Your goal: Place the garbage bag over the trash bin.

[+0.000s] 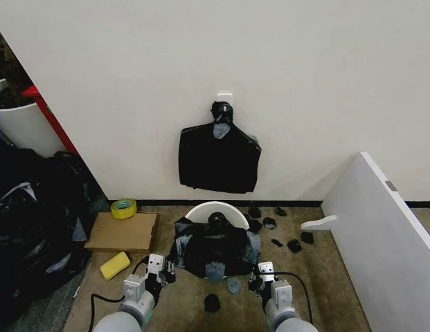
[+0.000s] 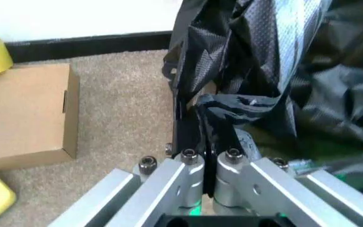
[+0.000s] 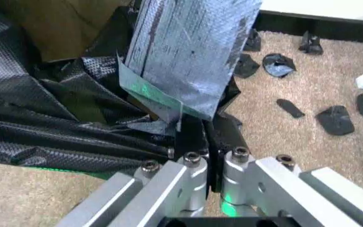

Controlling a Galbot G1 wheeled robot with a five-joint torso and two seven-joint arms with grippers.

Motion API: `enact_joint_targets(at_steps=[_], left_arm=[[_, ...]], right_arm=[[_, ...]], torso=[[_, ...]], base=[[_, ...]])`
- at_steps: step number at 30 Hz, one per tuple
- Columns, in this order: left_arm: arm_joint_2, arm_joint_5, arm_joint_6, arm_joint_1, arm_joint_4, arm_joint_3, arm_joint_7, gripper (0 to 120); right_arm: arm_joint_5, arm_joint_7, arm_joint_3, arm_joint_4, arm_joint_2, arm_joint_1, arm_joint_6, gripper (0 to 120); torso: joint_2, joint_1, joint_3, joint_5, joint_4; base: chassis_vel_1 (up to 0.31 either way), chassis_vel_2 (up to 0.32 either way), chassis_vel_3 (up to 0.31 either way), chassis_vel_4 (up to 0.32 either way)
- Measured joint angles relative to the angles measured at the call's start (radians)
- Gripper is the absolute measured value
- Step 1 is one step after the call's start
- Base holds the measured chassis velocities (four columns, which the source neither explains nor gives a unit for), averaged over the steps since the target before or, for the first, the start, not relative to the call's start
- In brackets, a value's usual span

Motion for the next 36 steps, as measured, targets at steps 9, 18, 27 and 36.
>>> enact_joint_targets(at_steps=[9, 18, 27, 36], left_arm=[[-0.003, 0.090, -0.017, -0.044, 0.081, 0.031, 0.011, 0], [-0.035, 0.105, -0.051, -0.077, 0.133, 0.047, -0.026, 0], [-0.029, 0.080, -0.072, -0.113, 0.177, 0.018, -0.009, 0], [-0.016, 0.068, -0.084, -0.066, 0.122, -0.017, 0.018, 8]], right_arm=[[-0.062, -0.028, -0.002, -0.052, 0.006, 0.016, 0.040, 0], [-0.088, -0.031, -0.004, -0.089, 0.014, 0.034, 0.059, 0], [-0.061, -0.035, -0.008, -0.114, 0.034, 0.046, 0.125, 0], [-0.063, -0.062, 0.000, -0.059, 0.009, -0.007, 0.151, 5]], torso=[[0.000, 0.000, 0.000, 0.0000, 0.0000], [0.000, 0.000, 0.000, 0.0001, 0.0000], [0.000, 0.000, 0.000, 0.0001, 0.0000], [0.000, 0.000, 0.000, -0.0002, 0.0001]], base=[[0.000, 0.000, 0.000, 0.000], [0.000, 0.000, 0.000, 0.000], [0.000, 0.000, 0.000, 0.000], [0.000, 0.000, 0.000, 0.000]])
